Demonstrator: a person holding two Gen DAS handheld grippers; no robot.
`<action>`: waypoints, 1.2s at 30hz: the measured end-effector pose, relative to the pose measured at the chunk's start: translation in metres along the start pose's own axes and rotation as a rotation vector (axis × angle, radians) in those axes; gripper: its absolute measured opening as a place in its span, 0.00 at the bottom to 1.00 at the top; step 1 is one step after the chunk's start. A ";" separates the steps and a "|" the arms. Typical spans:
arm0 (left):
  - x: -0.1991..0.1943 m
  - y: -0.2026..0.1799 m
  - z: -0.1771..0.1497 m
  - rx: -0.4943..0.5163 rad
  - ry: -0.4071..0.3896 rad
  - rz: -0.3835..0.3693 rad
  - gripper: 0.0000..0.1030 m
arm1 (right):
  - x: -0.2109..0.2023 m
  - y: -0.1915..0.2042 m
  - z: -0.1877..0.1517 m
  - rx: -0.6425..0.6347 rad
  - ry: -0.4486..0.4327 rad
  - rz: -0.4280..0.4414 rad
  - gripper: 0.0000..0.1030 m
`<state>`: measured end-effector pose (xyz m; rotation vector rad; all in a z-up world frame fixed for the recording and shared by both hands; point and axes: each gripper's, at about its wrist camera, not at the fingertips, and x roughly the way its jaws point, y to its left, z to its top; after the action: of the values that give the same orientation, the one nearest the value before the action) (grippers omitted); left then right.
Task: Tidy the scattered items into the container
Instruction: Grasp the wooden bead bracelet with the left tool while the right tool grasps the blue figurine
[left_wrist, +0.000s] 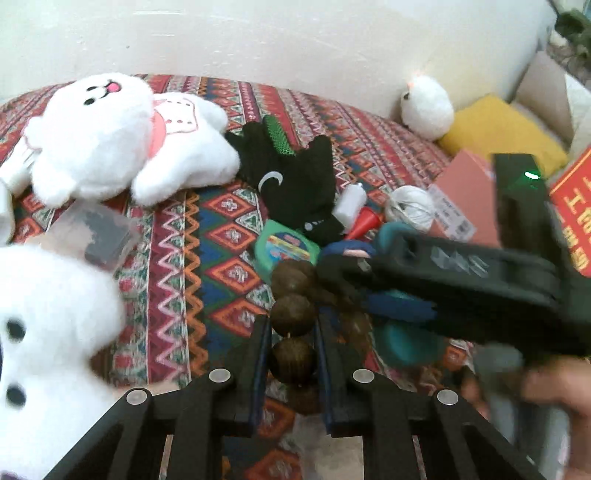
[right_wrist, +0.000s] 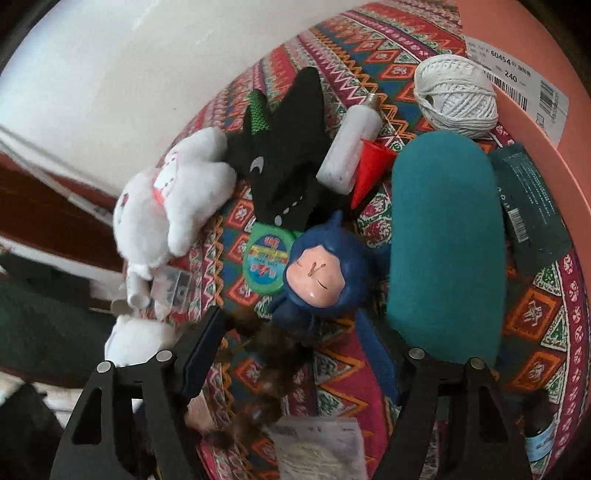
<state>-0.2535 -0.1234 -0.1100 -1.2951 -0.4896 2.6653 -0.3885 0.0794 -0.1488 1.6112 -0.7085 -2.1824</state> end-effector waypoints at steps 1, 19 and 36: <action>0.000 0.003 -0.003 -0.015 0.007 -0.006 0.18 | 0.003 0.001 0.002 0.015 -0.003 -0.002 0.79; 0.044 0.022 -0.036 0.070 0.171 0.097 0.43 | 0.031 0.040 -0.030 -0.324 -0.048 -0.185 0.54; -0.027 -0.038 -0.012 0.000 0.099 -0.115 0.17 | -0.101 0.036 -0.068 -0.278 -0.186 0.102 0.54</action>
<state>-0.2281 -0.0925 -0.0834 -1.3476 -0.5337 2.4951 -0.2942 0.0912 -0.0649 1.2213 -0.4969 -2.2588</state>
